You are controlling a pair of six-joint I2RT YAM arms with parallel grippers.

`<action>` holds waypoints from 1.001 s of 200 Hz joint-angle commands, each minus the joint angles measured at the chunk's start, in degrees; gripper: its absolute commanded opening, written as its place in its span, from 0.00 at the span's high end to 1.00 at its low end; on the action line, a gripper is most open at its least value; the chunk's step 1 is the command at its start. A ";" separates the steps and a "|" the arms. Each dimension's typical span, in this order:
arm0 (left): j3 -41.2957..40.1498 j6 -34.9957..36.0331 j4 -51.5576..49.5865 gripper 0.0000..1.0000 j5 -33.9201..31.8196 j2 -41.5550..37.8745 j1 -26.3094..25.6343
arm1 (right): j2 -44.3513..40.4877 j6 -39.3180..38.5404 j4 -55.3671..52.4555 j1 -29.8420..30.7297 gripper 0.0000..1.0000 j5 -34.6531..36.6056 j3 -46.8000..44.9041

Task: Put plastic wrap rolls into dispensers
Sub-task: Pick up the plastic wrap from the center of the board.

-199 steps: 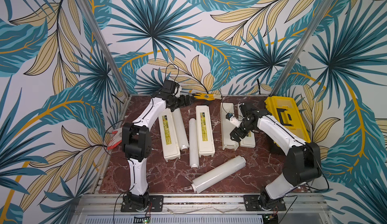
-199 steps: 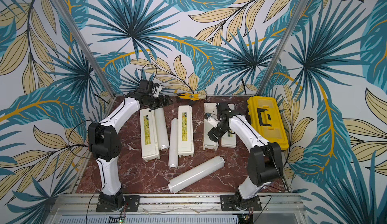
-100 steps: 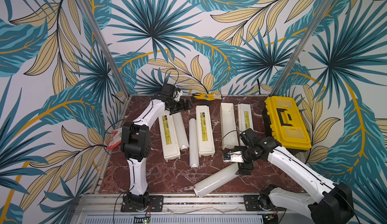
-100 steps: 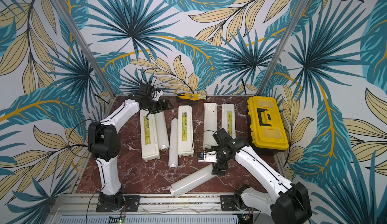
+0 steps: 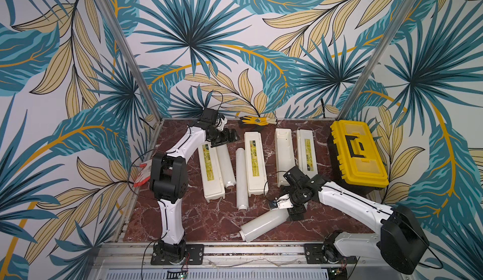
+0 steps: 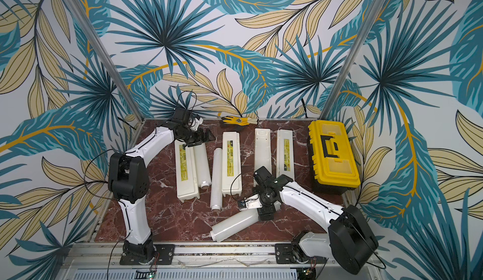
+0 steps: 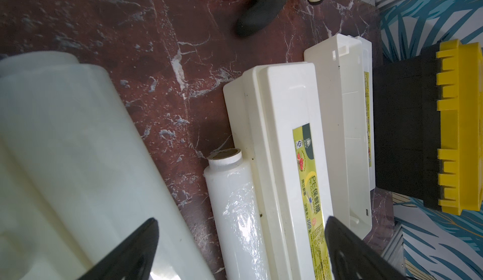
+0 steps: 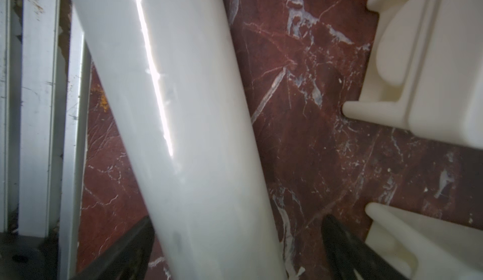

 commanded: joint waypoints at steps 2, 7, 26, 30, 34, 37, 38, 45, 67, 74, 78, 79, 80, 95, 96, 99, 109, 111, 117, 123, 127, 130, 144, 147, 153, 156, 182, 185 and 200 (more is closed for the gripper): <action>-1.12 0.50 0.02 0.00 -0.95 -2.82 0.45 | 1.67 1.18 3.26 1.84 0.01 -0.68 -0.60; -1.18 0.50 0.04 0.01 -0.95 -2.85 0.45 | 1.96 1.46 3.58 2.22 0.01 -0.93 -0.51; -1.18 0.41 0.03 0.01 -1.09 -2.76 0.49 | 3.58 1.39 2.77 3.94 0.01 -1.08 0.20; -1.16 0.46 0.03 0.01 -1.05 -2.61 0.53 | 3.89 1.32 2.57 4.33 0.01 -1.14 0.37; -1.20 0.43 0.02 0.00 -1.09 -2.64 0.54 | 4.23 1.28 2.42 4.70 0.02 -1.10 0.53; -1.09 0.41 0.02 0.00 -1.08 -2.55 0.54 | 4.57 1.42 2.44 5.00 0.02 -1.17 0.57; -1.06 0.37 0.02 0.00 -1.08 -2.53 0.54 | 4.67 1.45 2.50 5.03 0.02 -1.16 0.63; -1.07 0.26 0.03 0.01 -1.08 -2.44 0.59 | 5.32 1.79 3.08 5.71 0.02 -0.83 0.68; -1.06 0.06 0.02 0.01 -0.96 -2.04 0.62 | 8.04 3.08 4.12 7.19 0.05 -0.25 1.61; -0.95 0.07 0.02 0.00 -0.96 -1.94 0.62 | 8.98 3.08 4.26 7.53 0.06 0.15 1.91; -1.01 0.02 0.02 0.00 -0.82 -1.97 0.62 | 9.39 3.13 4.75 7.67 0.06 0.70 1.92; -1.02 0.04 0.02 0.00 -0.87 -1.93 0.62 | 9.49 3.14 4.84 7.72 0.06 0.83 1.96; -1.02 0.09 0.02 0.00 -0.85 -1.86 0.62 | 9.63 3.23 4.93 7.75 0.06 0.94 1.94; -1.04 -0.02 0.02 0.00 -0.91 -1.80 0.62 | 10.83 3.77 6.24 8.09 0.07 2.28 2.17; -0.99 -0.03 0.02 0.00 -0.91 -1.75 0.62 | 10.91 3.81 6.33 8.11 0.07 2.37 2.22; -1.00 -0.03 0.04 0.00 -0.91 -1.67 0.62 | 11.11 3.93 6.67 8.13 0.08 2.77 2.25; -1.03 0.02 0.02 0.00 -1.00 -1.70 0.62 | 11.73 4.17 7.27 8.46 0.09 3.70 2.22; -1.07 0.03 0.02 0.01 -0.93 -1.69 0.62 | 11.82 4.04 7.29 8.54 0.09 3.75 2.19; -1.04 0.06 0.04 0.00 -0.91 -1.60 0.62 | 12.02 3.86 7.54 8.70 0.10 4.03 1.99; -1.09 0.10 0.02 0.00 -0.91 -1.62 0.64 | 12.14 3.92 8.21 8.87 0.11 4.53 1.53; -1.09 0.19 0.06 0.01 -0.93 -1.57 0.63 | 12.22 3.94 8.73 9.07 0.11 4.92 1.20; -0.98 0.15 0.02 0.00 -0.85 -1.62 0.62 | 12.29 3.94 9.02 9.16 0.11 4.99 0.92; -0.98 0.30 0.03 0.00 -0.83 -1.54 0.63 | 12.79 3.76 10.37 9.56 0.13 5.61 -0.29; -0.95 0.29 0.02 0.00 -0.85 -1.49 0.69 | 12.91 3.70 10.65 9.66 0.14 5.62 -0.53; -0.98 0.32 0.02 0.00 -0.73 -1.52 0.71 | 13.35 3.78 11.23 9.86 0.15 5.82 -0.88; -0.95 0.35 0.02 0.00 -0.65 -1.49 0.71 | 13.56 3.91 11.56 9.96 0.15 6.01 -1.03; -1.10 0.48 0.01 0.00 -0.47 -1.70 0.80 | 15.09 4.43 12.14 10.24 0.19 4.94 -0.88; -1.17 0.47 0.02 0.01 -0.47 -1.64 0.84 | 15.26 4.28 12.09 10.24 0.19 5.02 -0.88; -1.25 0.50 -0.03 0.01 -0.39 -1.83 0.88 | 15.37 3.94 12.30 12.37 0.23 5.61 -1.11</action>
